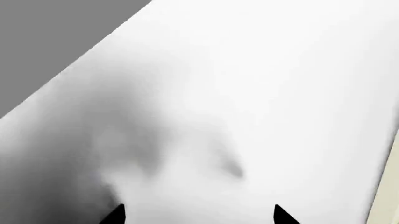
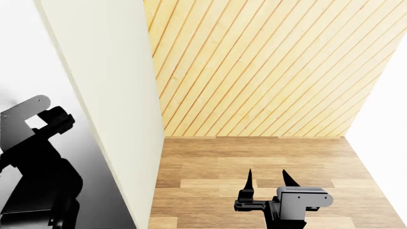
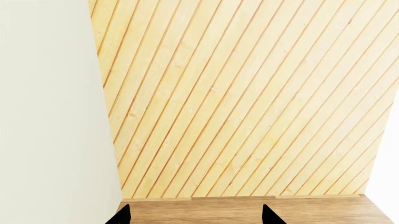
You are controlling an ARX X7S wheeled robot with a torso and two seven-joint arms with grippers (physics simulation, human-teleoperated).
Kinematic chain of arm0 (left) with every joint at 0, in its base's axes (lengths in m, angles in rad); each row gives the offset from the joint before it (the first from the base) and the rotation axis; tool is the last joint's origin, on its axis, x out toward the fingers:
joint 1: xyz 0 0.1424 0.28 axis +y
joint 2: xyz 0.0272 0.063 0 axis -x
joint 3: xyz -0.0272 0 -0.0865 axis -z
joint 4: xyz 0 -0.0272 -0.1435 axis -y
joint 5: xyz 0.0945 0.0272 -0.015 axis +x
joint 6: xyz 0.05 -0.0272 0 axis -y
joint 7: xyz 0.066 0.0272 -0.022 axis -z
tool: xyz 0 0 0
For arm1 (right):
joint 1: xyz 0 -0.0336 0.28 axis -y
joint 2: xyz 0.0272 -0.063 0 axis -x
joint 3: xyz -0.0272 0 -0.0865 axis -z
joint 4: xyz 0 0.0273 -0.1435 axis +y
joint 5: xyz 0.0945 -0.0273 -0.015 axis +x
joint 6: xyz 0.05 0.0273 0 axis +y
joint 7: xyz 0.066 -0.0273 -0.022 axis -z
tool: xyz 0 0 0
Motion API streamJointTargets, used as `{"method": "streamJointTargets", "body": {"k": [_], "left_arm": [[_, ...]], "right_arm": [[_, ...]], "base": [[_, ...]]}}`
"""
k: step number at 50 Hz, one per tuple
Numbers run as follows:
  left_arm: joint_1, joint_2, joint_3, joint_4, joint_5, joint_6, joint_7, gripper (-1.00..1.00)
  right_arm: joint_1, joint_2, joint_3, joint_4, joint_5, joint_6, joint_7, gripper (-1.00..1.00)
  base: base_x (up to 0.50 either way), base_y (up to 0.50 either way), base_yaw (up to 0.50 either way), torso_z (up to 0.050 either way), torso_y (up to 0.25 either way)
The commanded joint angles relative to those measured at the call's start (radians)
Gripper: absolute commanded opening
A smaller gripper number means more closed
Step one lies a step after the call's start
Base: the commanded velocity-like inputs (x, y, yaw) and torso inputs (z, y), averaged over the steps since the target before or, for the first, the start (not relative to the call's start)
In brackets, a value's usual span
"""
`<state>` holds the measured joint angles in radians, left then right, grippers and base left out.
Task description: Close the fridge door
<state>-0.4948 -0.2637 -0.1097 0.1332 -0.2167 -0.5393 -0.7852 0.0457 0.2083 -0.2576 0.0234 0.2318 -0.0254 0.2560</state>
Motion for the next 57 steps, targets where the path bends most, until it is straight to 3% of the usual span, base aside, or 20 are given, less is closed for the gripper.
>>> {"method": "streamJointTargets", "body": {"k": [1,9,18,41,45,57], "left_arm": [[-0.203,-0.108,-0.007,-0.214,-0.030,-0.002,0.117,1.00],[-0.288,-0.141,-0.005,-0.409,-0.012,0.064,0.153,1.00],[-0.310,-0.157,0.007,-0.503,-0.040,0.118,0.251,1.00],[-0.315,-0.159,0.022,-0.492,-0.103,0.107,0.362,1.00],[-0.276,-0.159,0.010,-0.439,-0.121,0.109,0.369,1.00],[0.085,-0.175,0.029,0.104,-0.172,0.072,0.376,1.00]], "right_arm": [[0.001,0.003,-0.005,0.002,0.004,-0.002,0.005,1.00],[0.002,0.005,-0.008,0.002,0.007,-0.003,0.007,1.00],[0.002,0.008,-0.011,0.002,0.009,-0.004,0.010,1.00],[0.004,0.015,-0.020,0.003,0.016,-0.007,0.018,1.00],[0.005,0.016,-0.022,0.004,0.017,-0.008,0.019,1.00],[0.005,0.018,-0.025,0.006,0.022,-0.012,0.023,1.00]], "base": [[0.00,0.00,0.00,0.000,0.000],[0.00,0.00,0.00,0.000,0.000],[0.00,0.00,0.00,0.000,0.000],[0.00,0.00,0.00,0.000,0.000],[0.00,0.00,0.00,0.000,0.000],[0.00,0.00,0.00,0.000,0.000]]}}
